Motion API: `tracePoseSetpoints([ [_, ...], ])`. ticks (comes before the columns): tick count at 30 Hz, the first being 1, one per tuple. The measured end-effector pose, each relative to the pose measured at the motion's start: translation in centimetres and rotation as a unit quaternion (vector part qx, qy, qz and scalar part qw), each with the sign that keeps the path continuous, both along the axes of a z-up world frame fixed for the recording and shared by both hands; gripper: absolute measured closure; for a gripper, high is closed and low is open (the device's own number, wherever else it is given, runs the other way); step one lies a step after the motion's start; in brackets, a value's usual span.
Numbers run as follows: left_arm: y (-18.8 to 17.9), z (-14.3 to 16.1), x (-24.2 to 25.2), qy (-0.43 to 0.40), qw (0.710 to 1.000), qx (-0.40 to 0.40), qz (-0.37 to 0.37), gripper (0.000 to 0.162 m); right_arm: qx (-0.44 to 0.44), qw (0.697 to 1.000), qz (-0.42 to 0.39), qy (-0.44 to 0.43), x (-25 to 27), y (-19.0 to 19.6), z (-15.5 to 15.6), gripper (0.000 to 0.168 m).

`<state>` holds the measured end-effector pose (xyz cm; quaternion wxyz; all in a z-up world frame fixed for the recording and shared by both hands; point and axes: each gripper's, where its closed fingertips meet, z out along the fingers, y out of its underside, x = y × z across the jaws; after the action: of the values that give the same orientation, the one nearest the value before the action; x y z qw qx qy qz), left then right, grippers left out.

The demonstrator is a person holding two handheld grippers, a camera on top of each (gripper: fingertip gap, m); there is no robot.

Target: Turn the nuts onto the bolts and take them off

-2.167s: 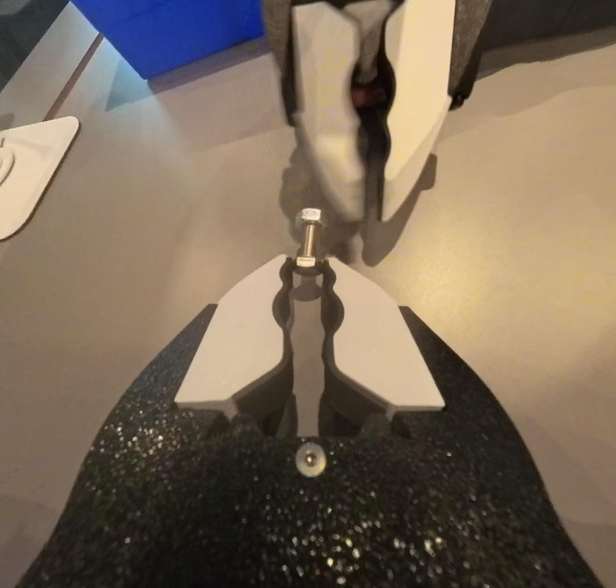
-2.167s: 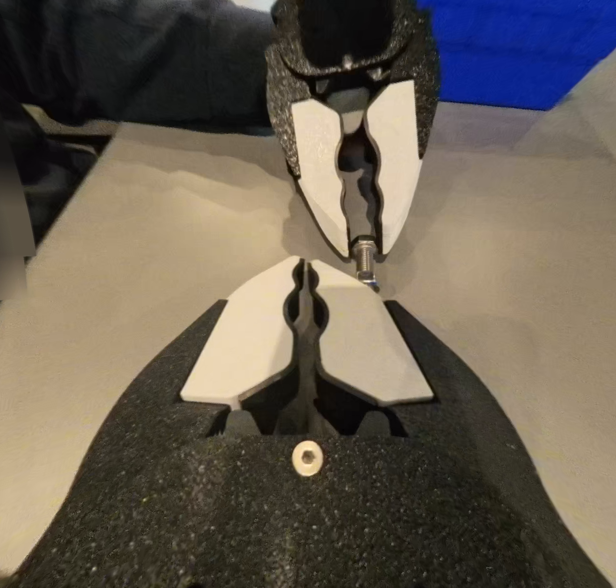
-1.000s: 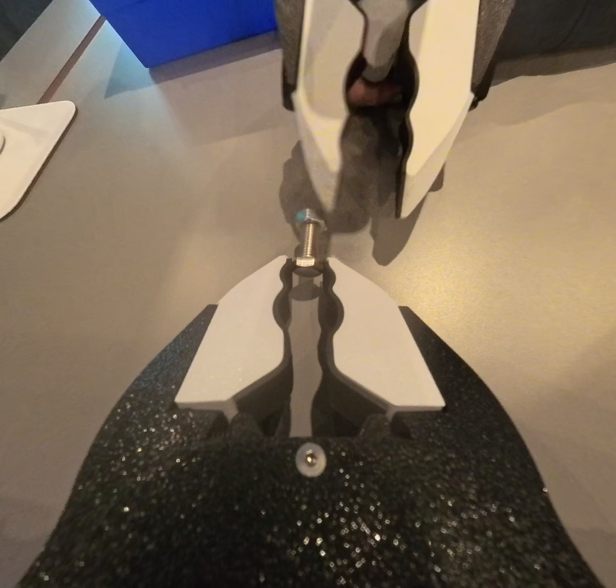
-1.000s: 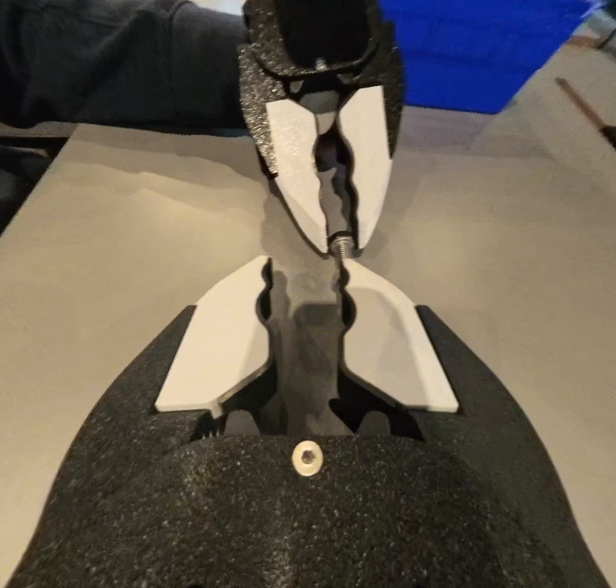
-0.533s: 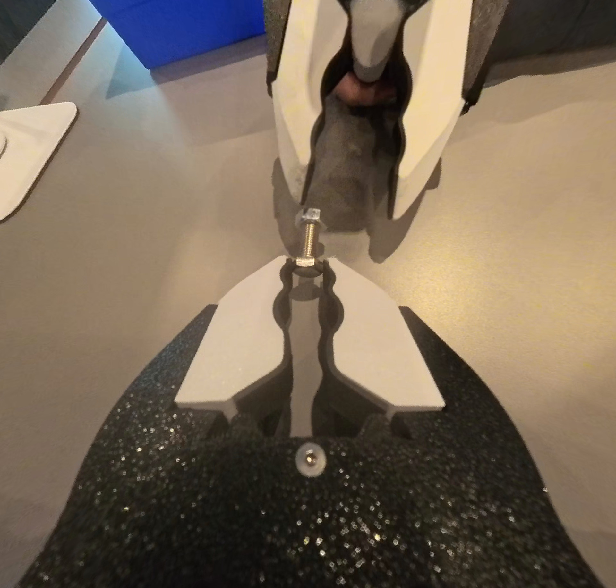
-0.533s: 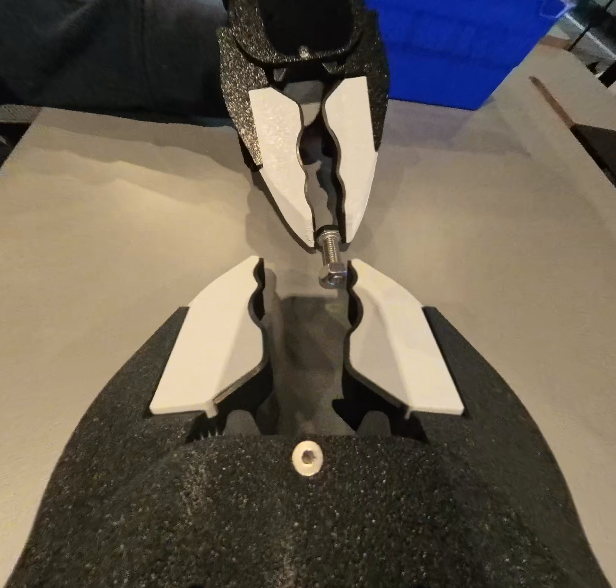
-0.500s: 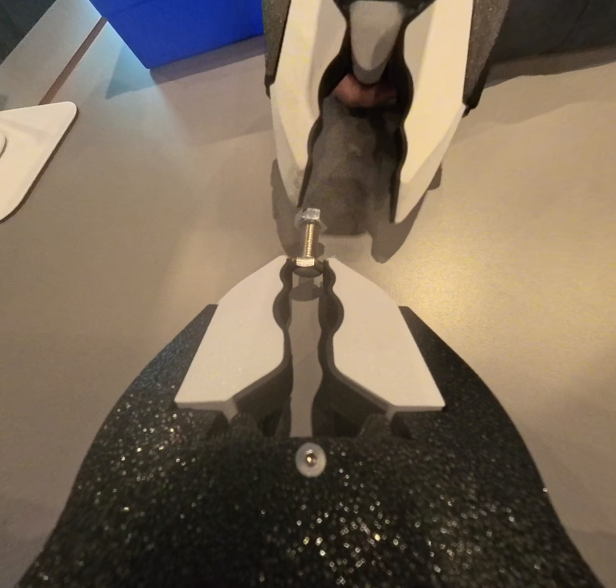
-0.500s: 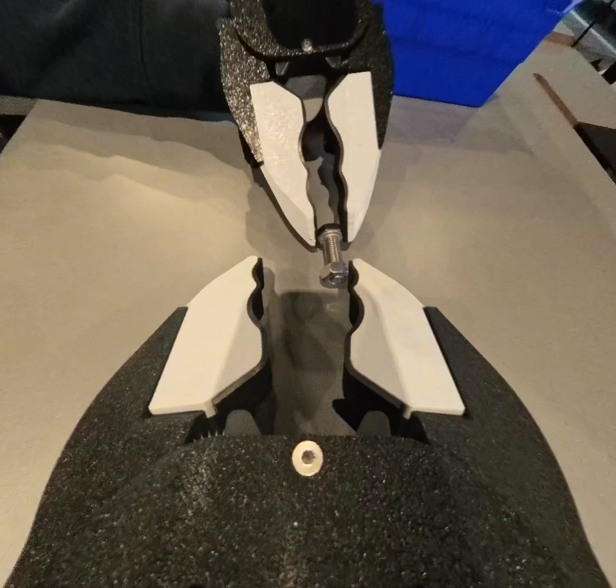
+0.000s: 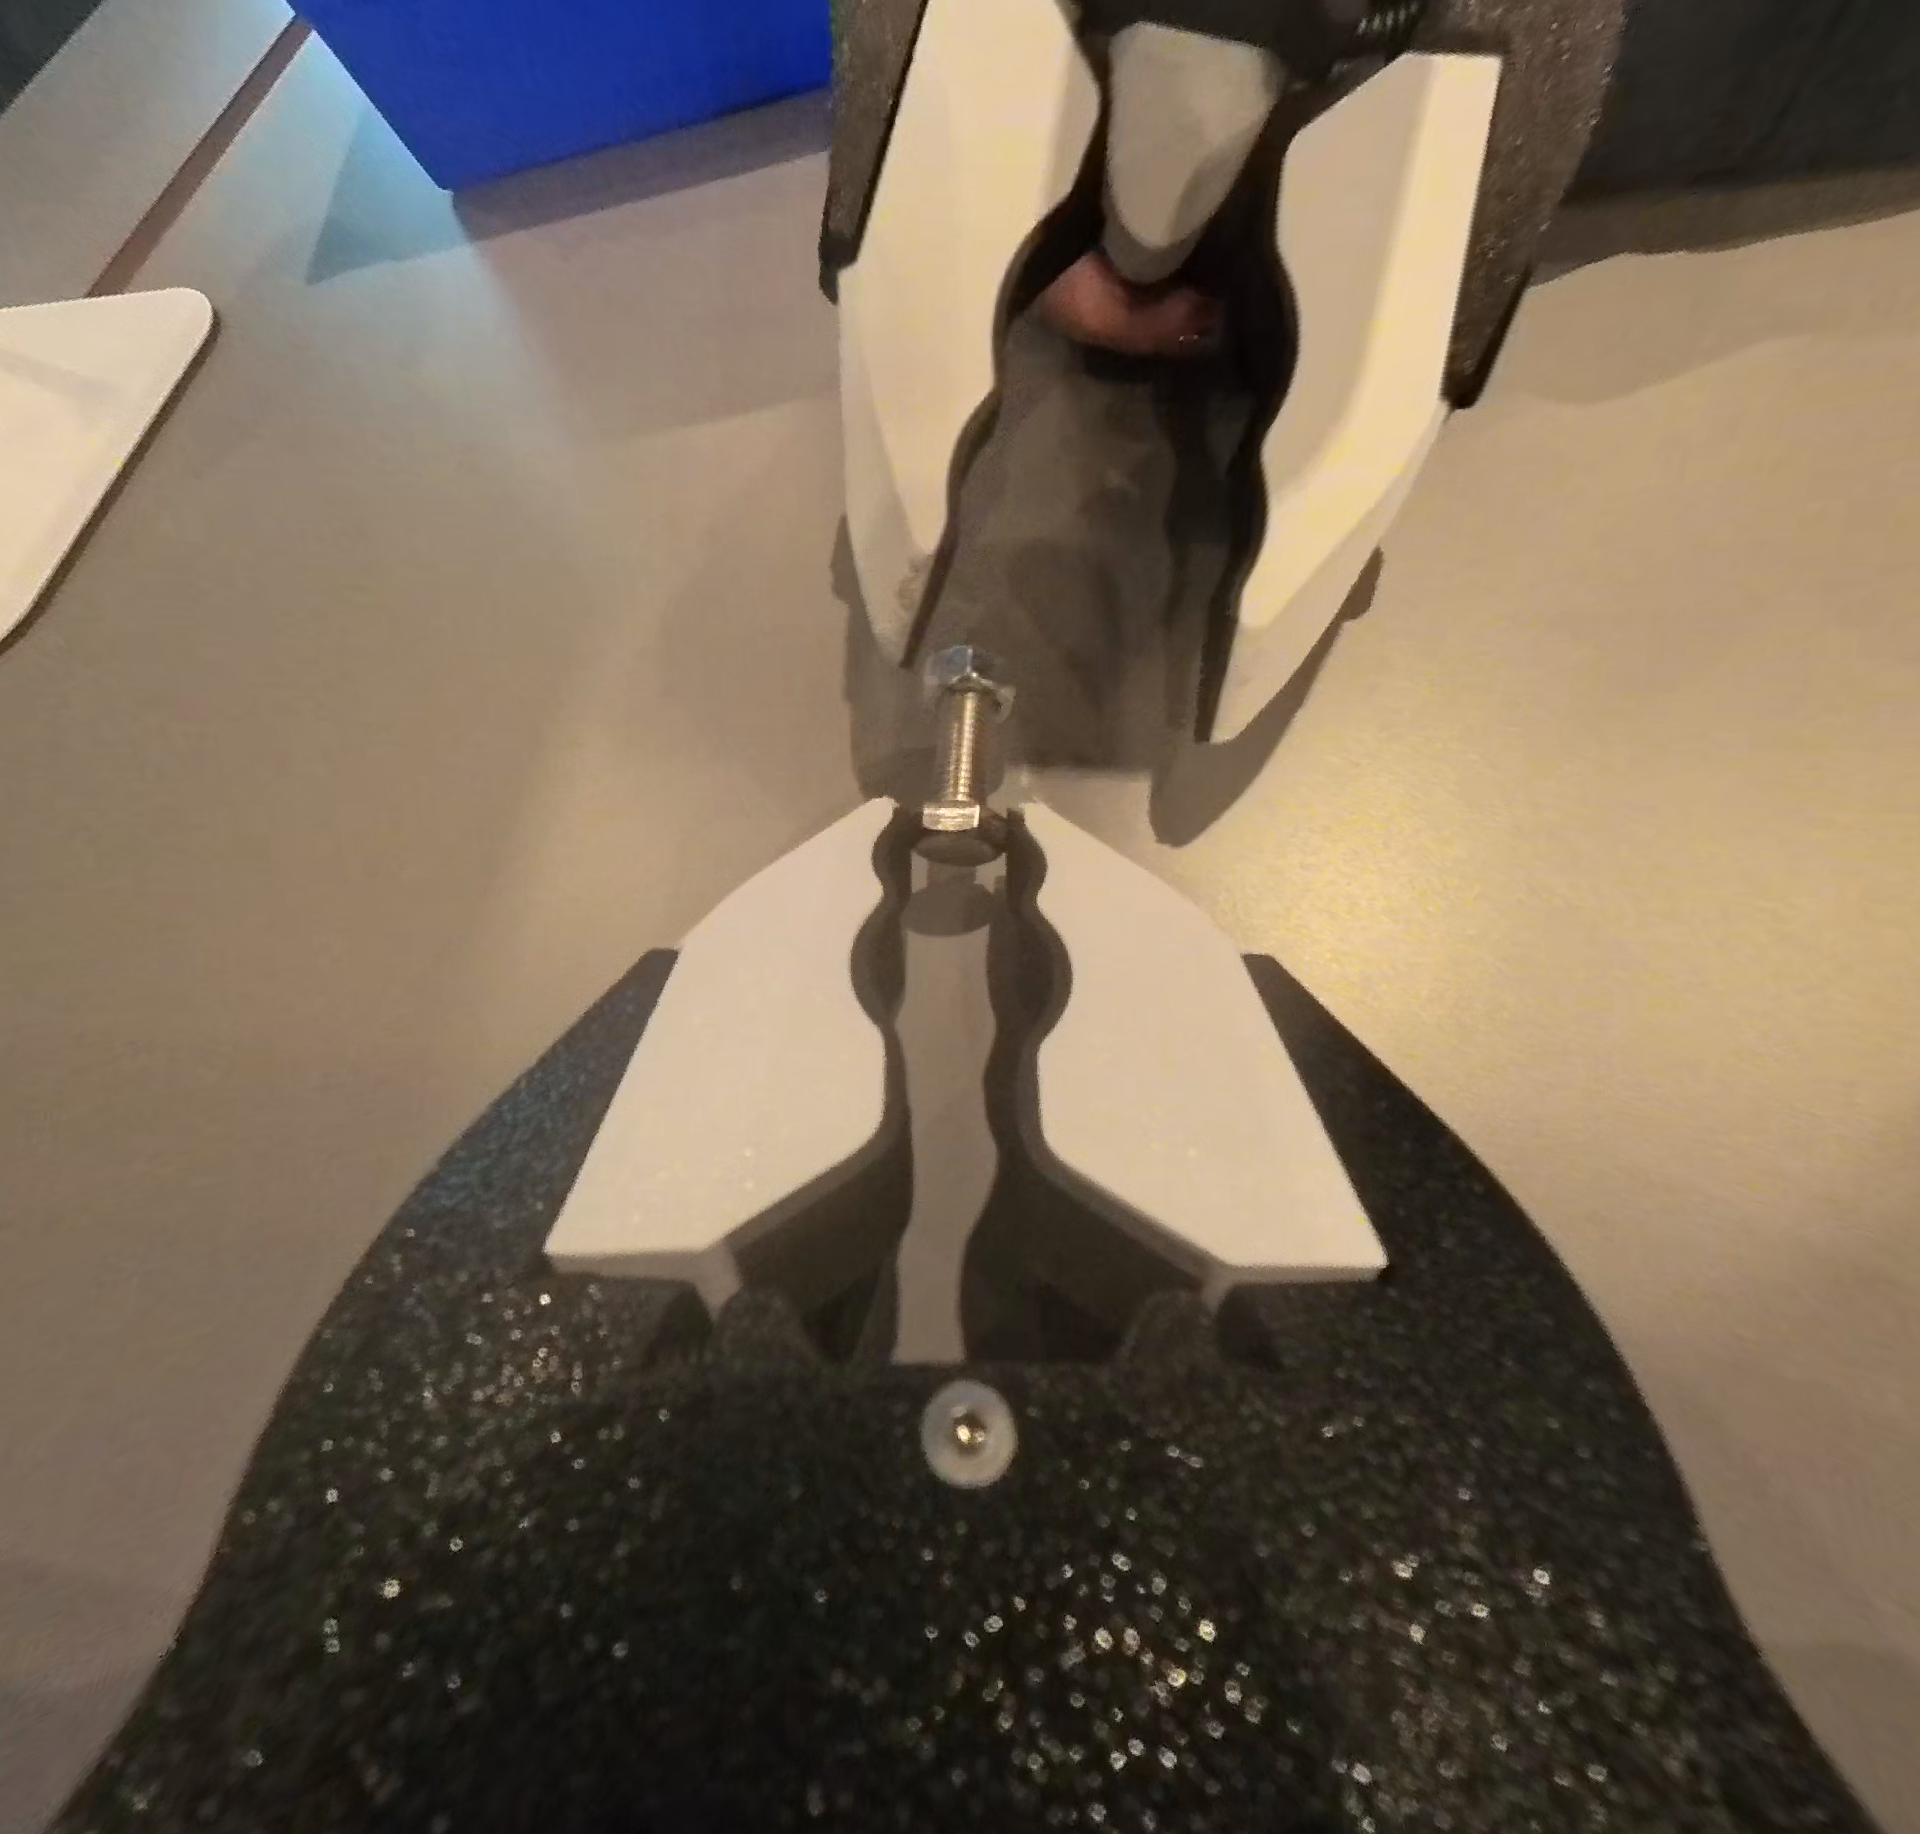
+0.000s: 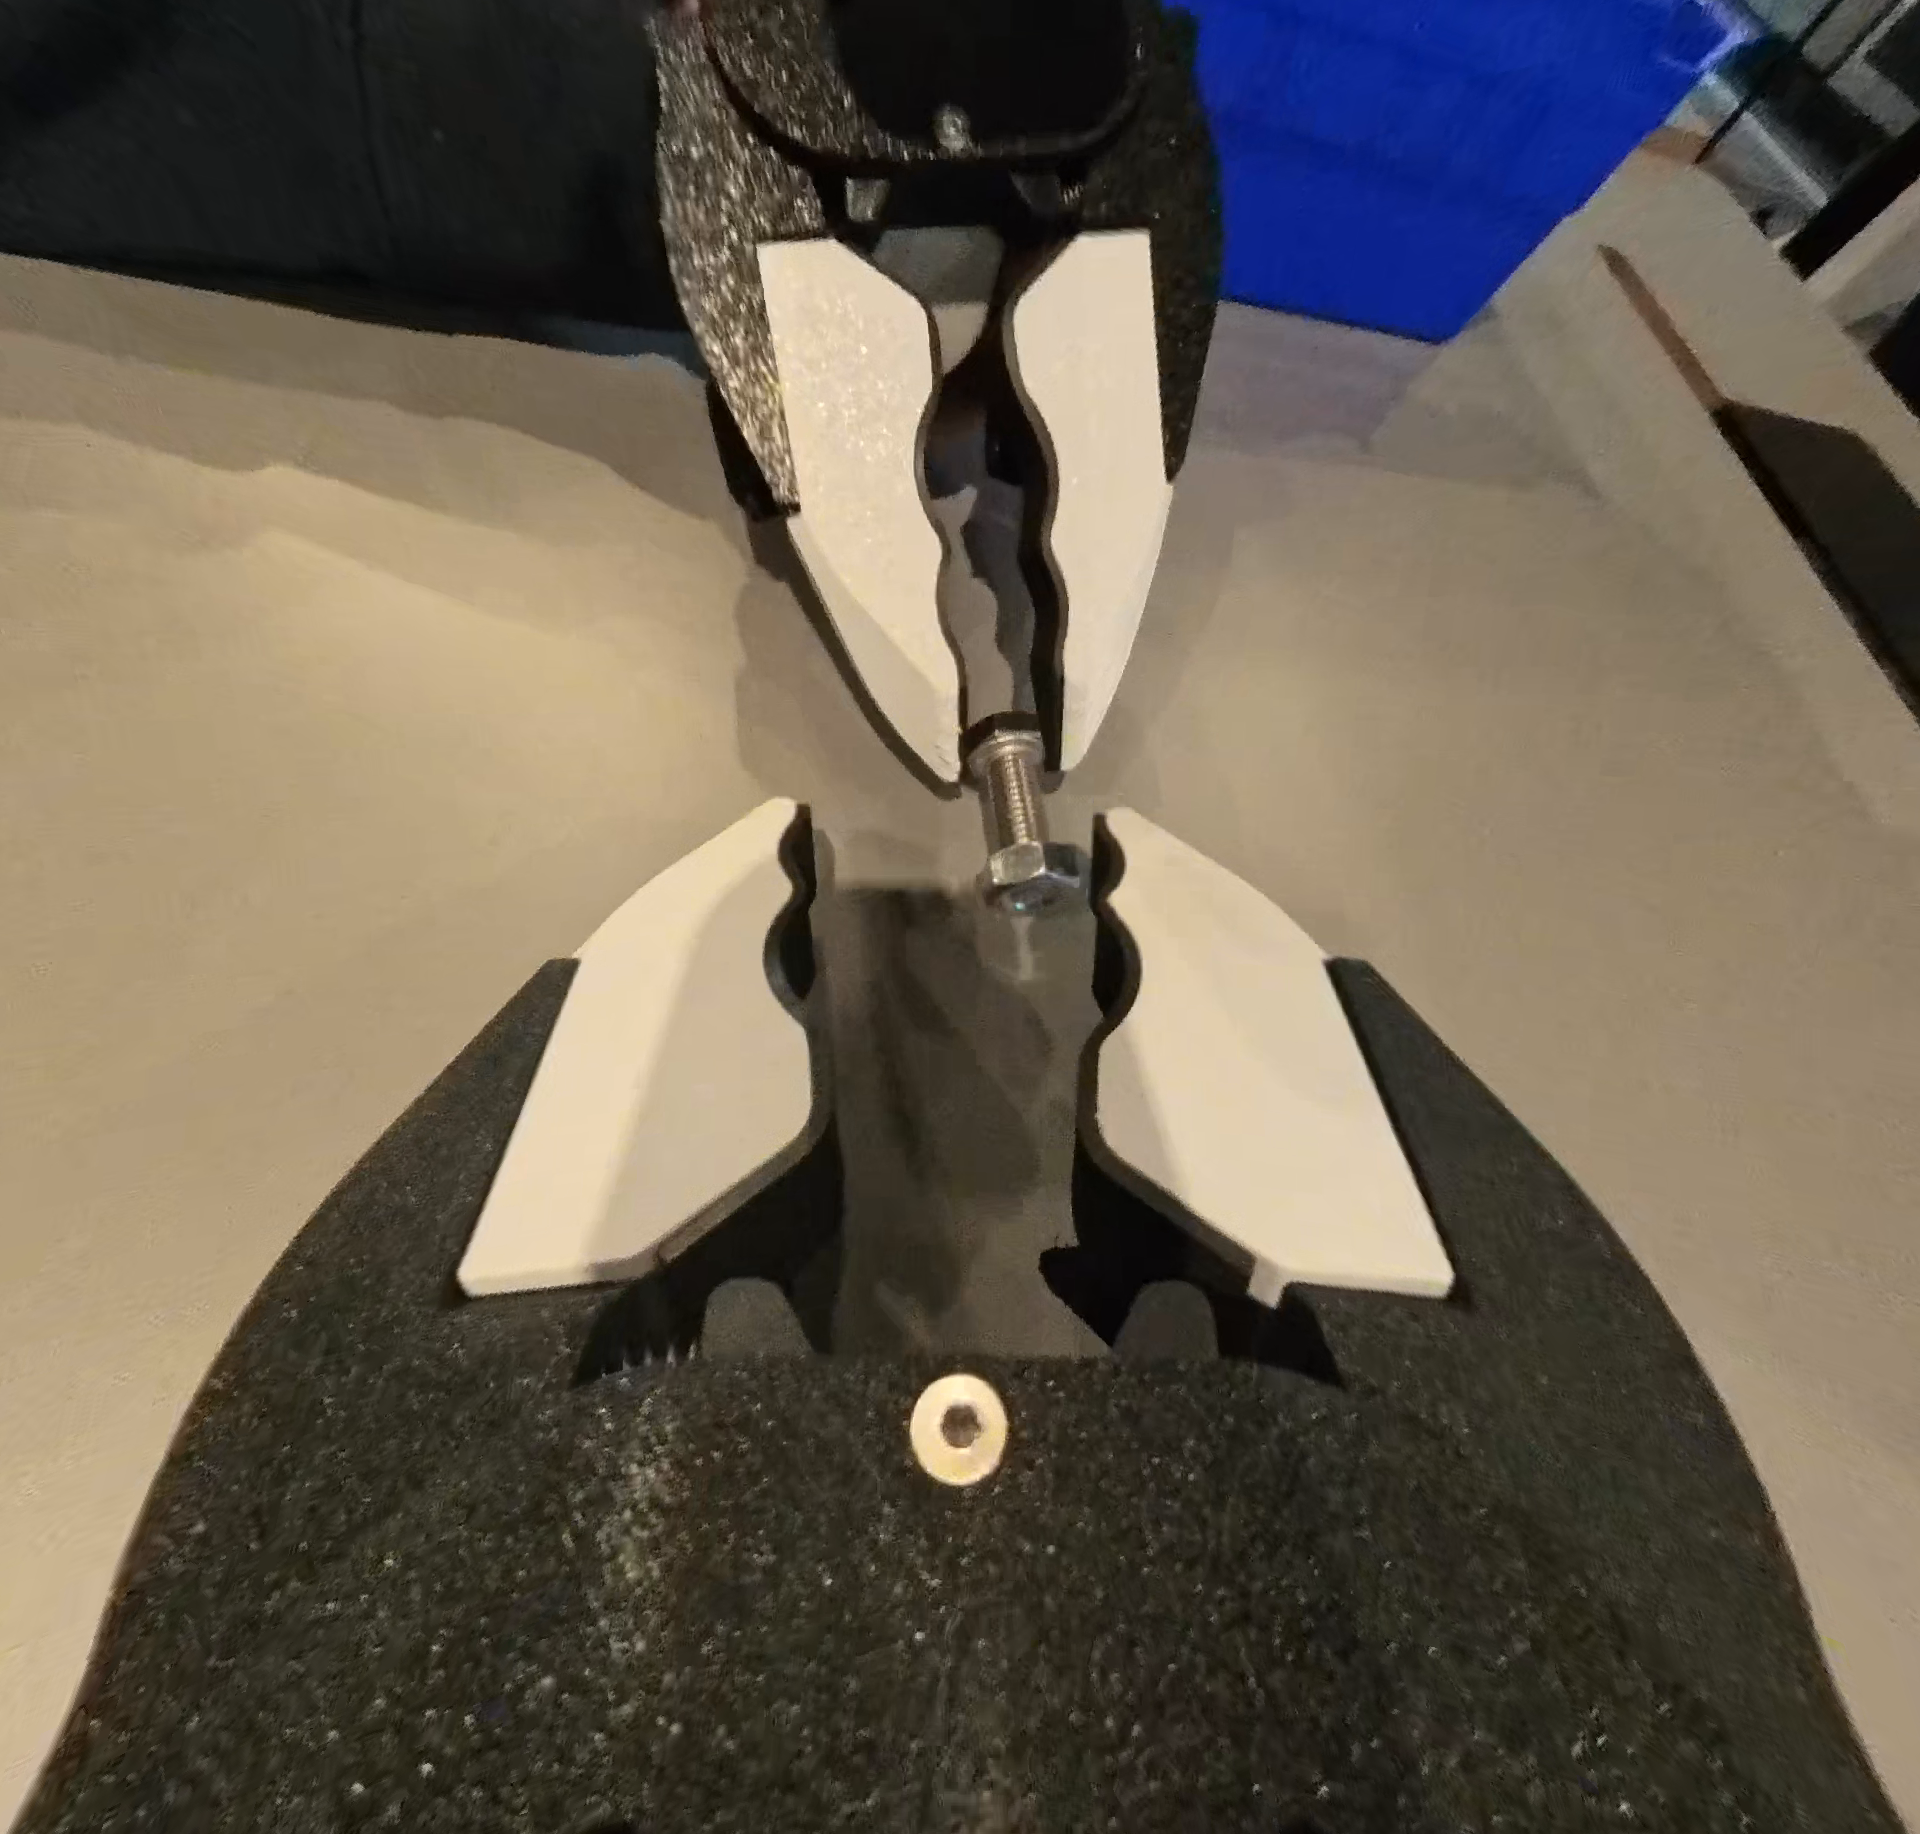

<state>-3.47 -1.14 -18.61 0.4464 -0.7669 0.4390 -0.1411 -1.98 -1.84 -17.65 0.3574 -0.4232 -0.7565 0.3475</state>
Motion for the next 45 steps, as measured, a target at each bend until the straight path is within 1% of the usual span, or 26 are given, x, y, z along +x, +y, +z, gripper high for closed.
tracePoseSetpoints([
  [1, 0.0, 0.0, 0.0, 0.0, 1.0, 0.0, -0.001, 0.145, -0.004, 1.0, 0.007, -0.018, 0.2, -0.2, -0.4, 0.124],
  [3, -0.1, 0.0, 0.0, 0.0, 1.0, 0.0, -0.001, 0.145, -0.052, 0.996, 0.064, -0.046, 1.3, -1.9, -0.5, 0.168],
  [5, -0.1, 0.0, 0.0, 0.0, 1.0, 0.001, -0.002, 0.145, -0.068, 0.997, 0.045, -0.009, 1.3, -1.4, 0.6, 0.162],
  [6, -0.1, 0.0, 0.0, 0.0, 1.0, 0.0, -0.002, 0.145, -0.064, 0.998, 0.027, 0.005, 1.2, -0.7, 0.9, 0.152],
  [8, 0.0, 0.0, 0.0, -0.001, 1.0, -0.001, -0.002, 0.145, -0.052, 0.999, 0.004, 0.003, 0.9, 0.3, 0.7, 0.132],
  [12, 0.0, 0.0, 0.0, -0.001, 1.0, -0.002, -0.001, 0.145, -0.024, 1.0, 0.001, -0.015, 0.6, 0.3, -0.1, 0.117],
  [13, 0.0, 0.0, 0.0, -0.001, 1.0, -0.002, -0.001, 0.145, -0.026, 0.999, 0.011, -0.02, 0.8, 0.0, -0.2, 0.126],
  [14, 0.0, 0.0, 0.0, -0.001, 1.0, -0.003, -0.002, 0.145, -0.045, 0.998, 0.036, -0.026, 1.2, -0.9, -0.1, 0.149],
  [15, 0.0, 0.0, 0.0, -0.001, 1.0, -0.003, -0.001, 0.145, -0.068, 0.996, 0.057, -0.031, 1.6, -1.6, 0.1, 0.166],
  [17, 0.0, 0.0, 0.0, -0.001, 1.0, -0.003, -0.001, 0.145, -0.081, 0.996, 0.039, -0.025, 1.3, -1.1, 0.4, 0.155],
  [18, 0.0, 0.0, 0.0, -0.001, 1.0, -0.003, -0.001, 0.145, -0.078, 0.996, 0.023, -0.018, 1.1, -0.7, 0.5, 0.145],
  [22, 0.0, 0.0, 0.0, -0.001, 1.0, -0.003, -0.001, 0.145, -0.042, 0.999, -0.004, -0.009, 0.6, 0.2, 0.2, 0.121],
  [23, 0.0, 0.0, 0.0, -0.001, 1.0, -0.003, -0.001, 0.145, -0.036, 0.999, -0.001, -0.016, 0.6, 0.0, 0.0, 0.121],
  [24, 0.0, 0.0, 0.0, -0.002, 1.0, -0.004, -0.001, 0.145, -0.039, 0.999, 0.014, -0.026, 0.8, -0.4, -0.2, 0.132],
  [26, 0.0, 0.0, 0.0, -0.002, 1.0, -0.005, -0.001, 0.145, -0.056, 0.997, 0.041, -0.033, 1.3, -1.3, -0.1, 0.131],
  [29, 0.0, 0.0, 0.0, -0.002, 1.0, -0.004, -0.001, 0.145, -0.049, 0.999, 0.01, -0.004, 0.8, -0.3, 0.5, 0.129],
  [30, 0.0, 0.0, 0.0, -0.002, 1.0, -0.004, -0.001, 0.145, -0.043, 0.999, 0.003, -0.002, 0.7, -0.1, 0.5, 0.121],
  [32, 0.0, 0.0, 0.0, -0.002, 1.0, -0.006, -0.001, 0.145, -0.04, 0.999, 0.007, -0.015, 0.7, -0.2, 0.1, 0.12],
  [33, 0.0, 0.0, 0.0, -0.002, 1.0, -0.006, -0.001, 0.145, -0.041, 0.999, 0.016, -0.024, 0.8, -0.5, -0.1, 0.132],
  [34, 0.0, -0.1, 0.0, -0.002, 1.0, -0.006, -0.001, 0.145, -0.059, 0.996, 0.05, -0.041, 1.5, -1.5, -0.3, 0.144],
  [36, 0.0, 0.0, 0.0, -0.002, 1.0, -0.006, -0.001, 0.145, -0.075, 0.994, 0.06, -0.042, 1.7, -1.9, -0.1, 0.168],
  [37, 0.0, 0.0, 0.0, -0.002, 1.0, -0.006, -0.001, 0.145, -0.072, 0.995, 0.054, -0.032, 1.6, -1.7, 0.1, 0.163],
  [40, 0.0, 0.0, 0.0, -0.003, 1.0, -0.007, -0.001, 0.145, -0.05, 0.999, 0.012, -0.004, 0.8, -0.4, 0.5, 0.125],
  [41, 0.0, 0.0, 0.1, -0.003, 1.0, -0.007, -0.001, 0.145, -0.041, 0.999, 0.005, -0.002, 0.6, -0.2, 0.4, 0.119],
  [44, 0.0, -0.1, 0.1, -0.003, 1.0, -0.007, -0.001, 0.145, -0.029, 0.999, 0.0, -0.015, 0.5, 0.0, -0.1, 0.113],
  [45, 0.0, -0.1, 0.1, -0.003, 1.0, -0.008, -0.001, 0.145, -0.031, 0.999, 0.007, -0.023, 0.6, -0.3, -0.2, 0.121],
])
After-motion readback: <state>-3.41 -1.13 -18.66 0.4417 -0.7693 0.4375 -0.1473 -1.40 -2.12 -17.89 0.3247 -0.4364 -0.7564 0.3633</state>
